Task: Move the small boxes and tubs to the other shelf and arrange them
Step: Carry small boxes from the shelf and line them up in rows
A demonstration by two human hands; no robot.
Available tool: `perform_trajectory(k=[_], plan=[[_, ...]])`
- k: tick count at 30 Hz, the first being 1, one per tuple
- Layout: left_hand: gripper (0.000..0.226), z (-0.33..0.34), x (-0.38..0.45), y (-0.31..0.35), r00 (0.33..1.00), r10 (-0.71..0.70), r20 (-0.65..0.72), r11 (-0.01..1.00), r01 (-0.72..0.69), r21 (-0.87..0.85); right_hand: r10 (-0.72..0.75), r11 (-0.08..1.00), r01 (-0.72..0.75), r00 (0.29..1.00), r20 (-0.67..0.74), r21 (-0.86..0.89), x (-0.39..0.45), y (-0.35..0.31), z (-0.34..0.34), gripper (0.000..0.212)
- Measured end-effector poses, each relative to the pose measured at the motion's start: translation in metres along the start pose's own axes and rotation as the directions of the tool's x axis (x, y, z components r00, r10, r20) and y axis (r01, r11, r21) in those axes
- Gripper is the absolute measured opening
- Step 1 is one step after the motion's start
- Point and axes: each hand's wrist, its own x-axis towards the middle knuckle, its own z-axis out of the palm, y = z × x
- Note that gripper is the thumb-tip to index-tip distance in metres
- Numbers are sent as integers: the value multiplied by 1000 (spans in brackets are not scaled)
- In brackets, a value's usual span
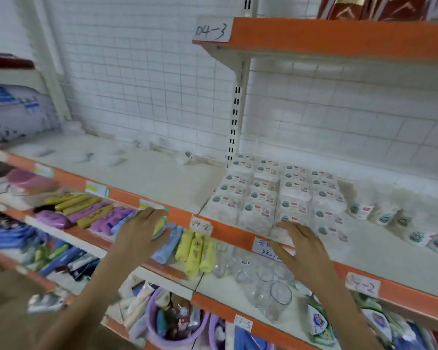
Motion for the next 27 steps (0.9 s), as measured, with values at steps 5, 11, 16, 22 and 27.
perform_trajectory(k=[5, 11, 16, 22, 27], plan=[[55, -16, -70, -59, 975, -217, 46, 976, 216, 34, -114, 992, 109, 991, 69, 70, 15, -70, 47, 43], [39, -45, -132, -112, 891, -455, -19, 888, 455, 71, -281, 948, 245, 944, 172, 205, 46, -149, 95, 38], [38, -64, -158, -152, 806, -582, -113, 802, 591, 84, -402, 890, 324, 890, 217, 321, 82, -202, 135, 42], [39, -75, -164, -215, 751, -646, -137, 741, 660, 128, -497, 833, 390, 840, 218, 393, 136, -255, 184, 39], [40, -81, -130, -276, 716, -681, -152, 696, 698, 168, -510, 789, 406, 851, 124, 460, 211, -293, 213, 37]])
